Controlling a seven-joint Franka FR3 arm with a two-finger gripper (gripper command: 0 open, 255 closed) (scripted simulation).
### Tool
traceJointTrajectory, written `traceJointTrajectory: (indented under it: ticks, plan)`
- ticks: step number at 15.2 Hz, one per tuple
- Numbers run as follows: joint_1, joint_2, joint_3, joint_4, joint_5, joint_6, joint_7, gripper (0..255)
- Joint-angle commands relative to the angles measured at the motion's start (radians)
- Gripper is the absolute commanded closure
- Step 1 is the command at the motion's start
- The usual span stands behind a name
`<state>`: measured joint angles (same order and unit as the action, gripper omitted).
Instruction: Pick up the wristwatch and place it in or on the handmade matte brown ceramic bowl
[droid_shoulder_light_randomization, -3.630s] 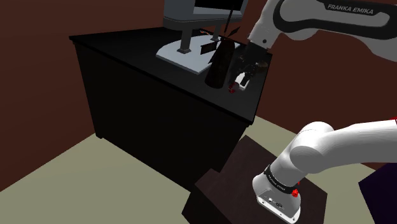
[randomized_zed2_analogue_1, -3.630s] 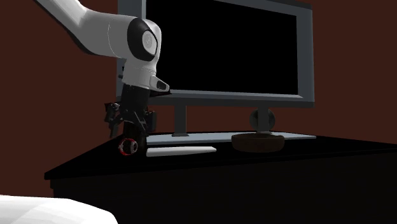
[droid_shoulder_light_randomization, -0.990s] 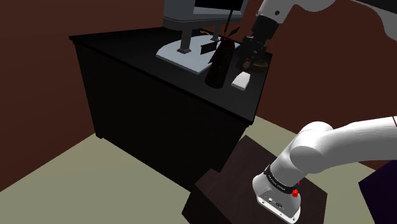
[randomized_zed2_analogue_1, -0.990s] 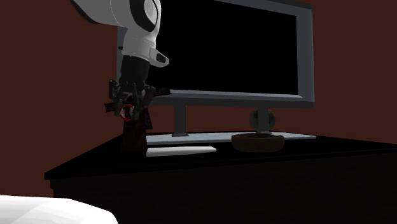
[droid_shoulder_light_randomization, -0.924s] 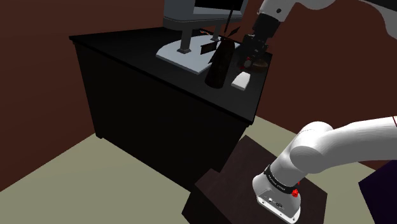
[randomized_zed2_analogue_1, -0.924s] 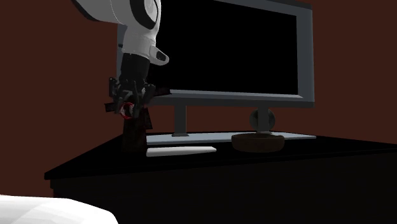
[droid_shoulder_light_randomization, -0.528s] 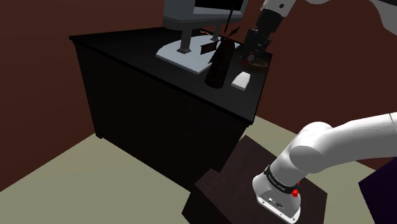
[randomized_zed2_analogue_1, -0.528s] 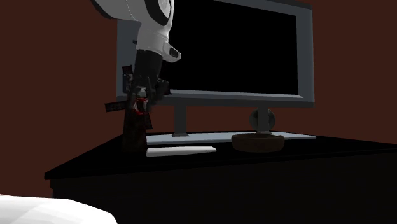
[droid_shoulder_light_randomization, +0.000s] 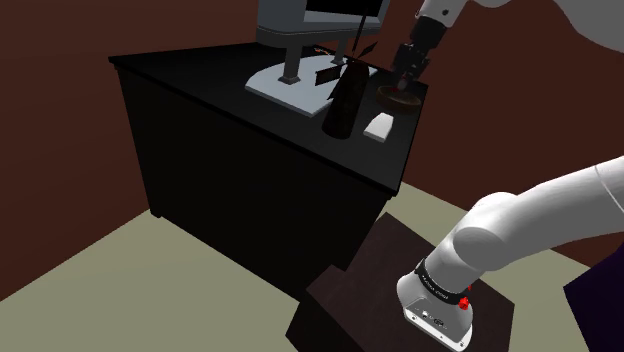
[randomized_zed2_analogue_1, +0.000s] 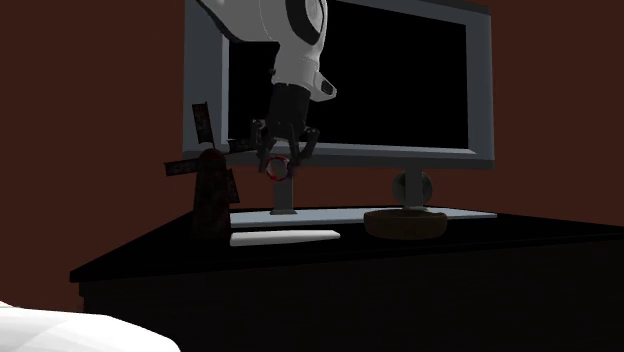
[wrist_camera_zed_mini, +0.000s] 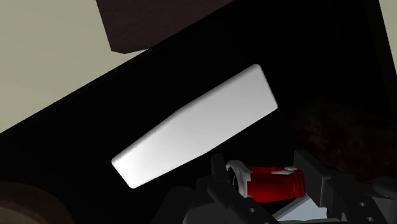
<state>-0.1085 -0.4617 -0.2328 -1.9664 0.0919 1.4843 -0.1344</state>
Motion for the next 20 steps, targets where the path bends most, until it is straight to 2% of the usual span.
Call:
traceJointTrajectory:
  ticks: [1, 7, 13, 17, 20]
  plan:
    - [-0.007, 0.049, -0.038, 0.048, -0.007, -0.006, -0.048, 255]
    - [-0.034, 0.218, -0.153, 0.217, 0.001, -0.03, -0.198, 255]
    - [-0.084, 0.436, -0.263, 0.445, 0.067, -0.084, -0.359, 255]
    - [-0.157, 0.617, -0.32, 0.649, 0.151, -0.15, -0.466, 255]
    - [-0.254, 0.782, -0.343, 0.858, 0.238, -0.229, -0.535, 255]
